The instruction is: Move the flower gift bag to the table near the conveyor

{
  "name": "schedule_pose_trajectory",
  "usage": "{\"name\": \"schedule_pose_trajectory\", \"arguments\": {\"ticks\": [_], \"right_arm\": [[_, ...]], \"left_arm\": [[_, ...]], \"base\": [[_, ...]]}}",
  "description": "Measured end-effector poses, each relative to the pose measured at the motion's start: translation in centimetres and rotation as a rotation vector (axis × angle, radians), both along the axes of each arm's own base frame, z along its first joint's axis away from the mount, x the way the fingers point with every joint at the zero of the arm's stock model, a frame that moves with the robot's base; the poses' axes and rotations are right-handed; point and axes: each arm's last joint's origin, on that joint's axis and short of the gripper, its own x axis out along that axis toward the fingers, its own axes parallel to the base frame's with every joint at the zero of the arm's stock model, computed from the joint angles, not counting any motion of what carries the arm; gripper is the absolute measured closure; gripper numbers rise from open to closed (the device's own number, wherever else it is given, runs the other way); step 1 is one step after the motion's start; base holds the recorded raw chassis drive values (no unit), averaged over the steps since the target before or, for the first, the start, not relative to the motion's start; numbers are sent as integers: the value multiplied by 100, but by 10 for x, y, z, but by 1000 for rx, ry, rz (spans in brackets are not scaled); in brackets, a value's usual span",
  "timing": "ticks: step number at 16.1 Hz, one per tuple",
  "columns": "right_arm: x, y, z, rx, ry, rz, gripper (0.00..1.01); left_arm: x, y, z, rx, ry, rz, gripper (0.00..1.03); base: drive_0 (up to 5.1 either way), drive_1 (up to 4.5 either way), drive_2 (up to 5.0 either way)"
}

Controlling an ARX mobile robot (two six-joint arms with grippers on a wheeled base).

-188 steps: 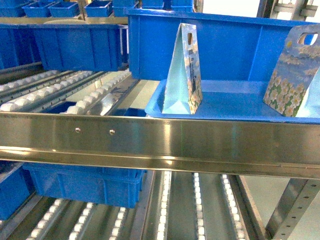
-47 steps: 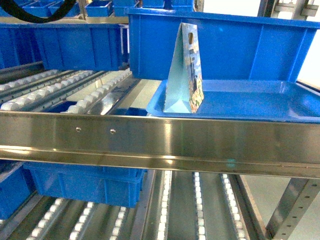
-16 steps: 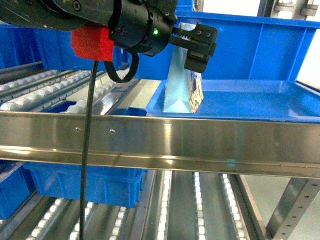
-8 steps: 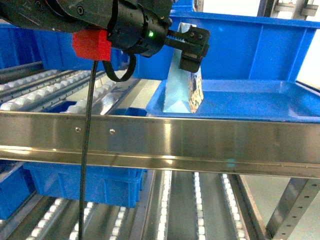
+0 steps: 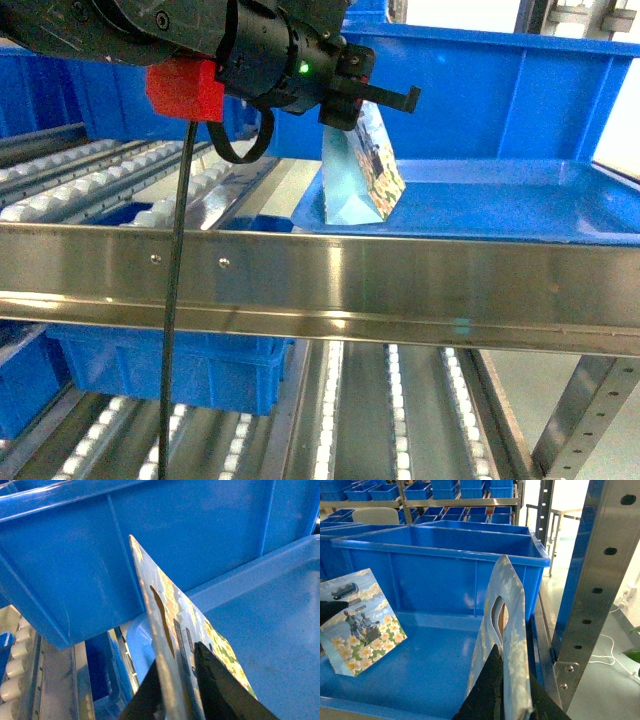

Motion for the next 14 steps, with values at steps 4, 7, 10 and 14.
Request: {"name": "schedule_pose_trajectory", "arguments": {"ticks": [4, 7, 10, 14], "right_arm": [[0, 0, 0, 0, 0, 0, 99], [0, 0, 0, 0, 0, 0, 99], [0, 0, 0, 0, -1, 0, 99], [0, 0, 0, 0, 0, 0, 99]], "left_arm": [[0, 0, 2, -9, -16, 3, 101], [1, 1, 5, -2, -112, 80, 101], [-3, 3, 18, 1, -170, 156, 101], [-34, 9, 69, -54, -294, 188, 101]], "base": [[0, 0, 0], [0, 0, 0], [0, 0, 0], [0, 0, 0]]}}
